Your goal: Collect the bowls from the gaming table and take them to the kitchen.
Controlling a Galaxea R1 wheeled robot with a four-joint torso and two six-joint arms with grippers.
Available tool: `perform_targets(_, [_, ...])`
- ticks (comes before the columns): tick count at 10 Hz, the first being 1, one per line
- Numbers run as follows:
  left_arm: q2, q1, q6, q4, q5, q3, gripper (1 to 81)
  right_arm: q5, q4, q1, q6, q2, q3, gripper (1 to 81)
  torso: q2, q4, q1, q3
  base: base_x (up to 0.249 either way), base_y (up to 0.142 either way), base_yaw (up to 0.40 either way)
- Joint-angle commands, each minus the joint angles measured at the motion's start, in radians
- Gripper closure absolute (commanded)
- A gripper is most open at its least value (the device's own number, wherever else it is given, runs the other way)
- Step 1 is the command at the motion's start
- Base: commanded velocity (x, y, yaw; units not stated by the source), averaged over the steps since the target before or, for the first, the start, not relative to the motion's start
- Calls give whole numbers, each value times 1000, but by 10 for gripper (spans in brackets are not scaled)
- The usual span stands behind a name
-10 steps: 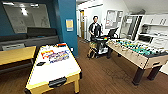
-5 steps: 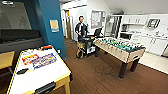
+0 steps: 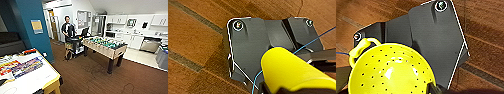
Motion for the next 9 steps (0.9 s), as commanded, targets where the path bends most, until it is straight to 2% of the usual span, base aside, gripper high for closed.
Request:
perform_targets(1, [-21,-35,-3,6,36,-12,811,-52,-14,26,-3,-1,3,811,0,0,0,0,0,0,-397])
perform_targets(9, [-16,-35,-4,4,36,-12,811,-54,-14,29,-3,-1,3,811,0,0,0,0,0,0,-397])
